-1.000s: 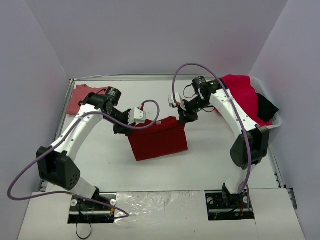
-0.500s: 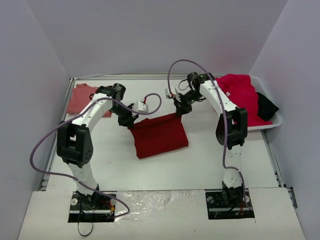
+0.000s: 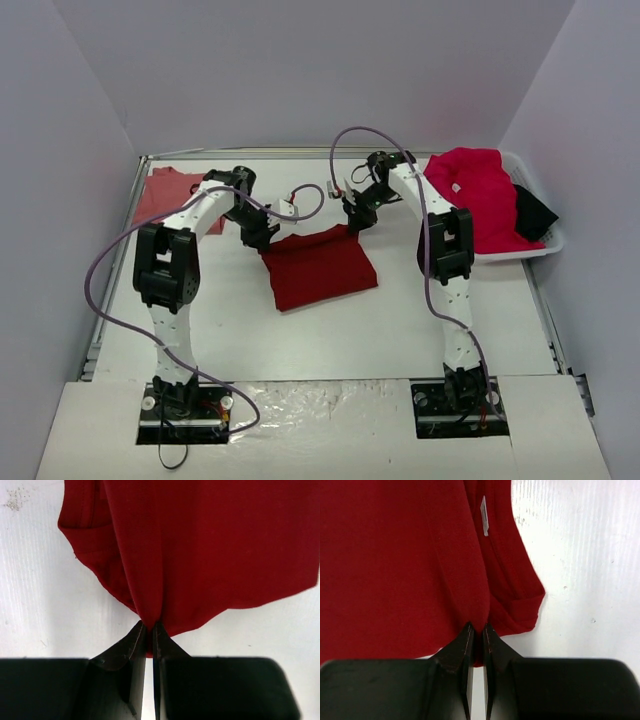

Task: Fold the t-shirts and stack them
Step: Fold the long partially folded tshirt into a neat square

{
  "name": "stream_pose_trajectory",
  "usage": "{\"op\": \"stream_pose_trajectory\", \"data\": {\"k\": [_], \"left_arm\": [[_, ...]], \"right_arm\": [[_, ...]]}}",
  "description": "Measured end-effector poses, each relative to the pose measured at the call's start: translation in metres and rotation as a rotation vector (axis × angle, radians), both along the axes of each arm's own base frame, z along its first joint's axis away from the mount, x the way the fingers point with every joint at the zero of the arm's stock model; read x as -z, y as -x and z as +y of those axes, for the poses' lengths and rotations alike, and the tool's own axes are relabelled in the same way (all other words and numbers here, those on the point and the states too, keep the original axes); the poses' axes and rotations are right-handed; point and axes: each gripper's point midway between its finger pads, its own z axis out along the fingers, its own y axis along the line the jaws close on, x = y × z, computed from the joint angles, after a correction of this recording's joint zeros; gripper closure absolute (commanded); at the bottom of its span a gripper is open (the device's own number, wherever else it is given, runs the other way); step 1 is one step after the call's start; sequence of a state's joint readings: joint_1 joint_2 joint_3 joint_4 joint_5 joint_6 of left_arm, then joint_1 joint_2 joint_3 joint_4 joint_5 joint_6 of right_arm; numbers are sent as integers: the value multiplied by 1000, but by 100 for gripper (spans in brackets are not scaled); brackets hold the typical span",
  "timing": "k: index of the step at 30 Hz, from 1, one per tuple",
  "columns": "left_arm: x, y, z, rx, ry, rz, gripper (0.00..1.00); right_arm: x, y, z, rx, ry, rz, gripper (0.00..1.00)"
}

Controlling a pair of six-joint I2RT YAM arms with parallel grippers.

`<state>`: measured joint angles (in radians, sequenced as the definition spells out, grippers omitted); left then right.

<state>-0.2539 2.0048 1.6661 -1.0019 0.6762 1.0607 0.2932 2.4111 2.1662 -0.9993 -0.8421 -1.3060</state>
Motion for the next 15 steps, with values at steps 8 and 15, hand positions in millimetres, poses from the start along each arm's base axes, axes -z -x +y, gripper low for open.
{"op": "stream_pose_trajectory", "data": {"k": [8, 15], "left_arm": [[24, -18, -4, -25, -4, 7, 98], [36, -36, -4, -85, -22, -19, 84]], "right_arm": [[23, -7, -8, 30, 10, 34, 90], [25, -25, -11, 79, 9, -2, 53]]}}
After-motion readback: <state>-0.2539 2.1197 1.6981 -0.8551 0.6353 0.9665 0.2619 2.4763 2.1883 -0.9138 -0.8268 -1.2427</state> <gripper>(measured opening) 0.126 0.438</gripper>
